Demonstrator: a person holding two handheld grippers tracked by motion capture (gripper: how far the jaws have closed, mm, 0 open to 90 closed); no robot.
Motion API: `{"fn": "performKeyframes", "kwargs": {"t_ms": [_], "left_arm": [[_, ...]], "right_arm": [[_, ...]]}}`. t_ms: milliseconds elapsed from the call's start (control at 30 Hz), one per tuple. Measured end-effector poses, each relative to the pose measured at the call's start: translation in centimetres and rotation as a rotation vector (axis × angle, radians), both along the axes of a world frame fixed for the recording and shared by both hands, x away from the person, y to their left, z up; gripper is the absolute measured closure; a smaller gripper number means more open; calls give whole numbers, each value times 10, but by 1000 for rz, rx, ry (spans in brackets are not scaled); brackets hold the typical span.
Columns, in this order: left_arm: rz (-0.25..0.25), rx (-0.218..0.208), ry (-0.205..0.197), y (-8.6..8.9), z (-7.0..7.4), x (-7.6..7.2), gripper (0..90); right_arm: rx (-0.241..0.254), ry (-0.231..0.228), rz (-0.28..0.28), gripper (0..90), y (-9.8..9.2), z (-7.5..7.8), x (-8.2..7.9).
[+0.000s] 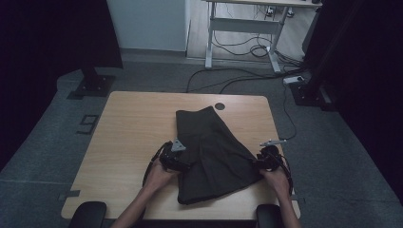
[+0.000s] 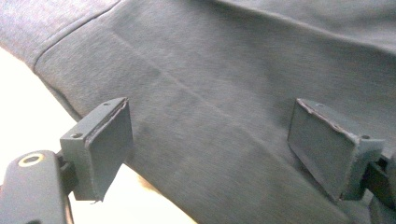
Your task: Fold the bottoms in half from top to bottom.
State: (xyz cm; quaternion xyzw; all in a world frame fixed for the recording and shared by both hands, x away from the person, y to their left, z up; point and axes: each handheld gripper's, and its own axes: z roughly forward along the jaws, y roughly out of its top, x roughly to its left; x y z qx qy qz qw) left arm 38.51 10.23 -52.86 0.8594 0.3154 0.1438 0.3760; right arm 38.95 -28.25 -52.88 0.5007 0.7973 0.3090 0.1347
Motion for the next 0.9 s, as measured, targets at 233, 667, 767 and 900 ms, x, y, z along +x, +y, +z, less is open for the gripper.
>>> {"fn": "performKeyframes", "kwargs": {"t_ms": [233, 667, 767, 900], "left_arm": [[-28, 80, 22, -2, -3, -14, 142], [82, 112, 59, 44, -6, -4, 141], [115, 116, 62, 59, -5, 1, 141], [148, 116, 63, 76, -5, 8, 141]], "right_arm": [[6, 4, 32, 590, 5, -4, -4], [-10, 20, 182, 595, 49, -2, -27], [-8, 25, 224, 594, 66, -2, -30], [-6, 21, 272, 591, 88, -2, -34]]}}
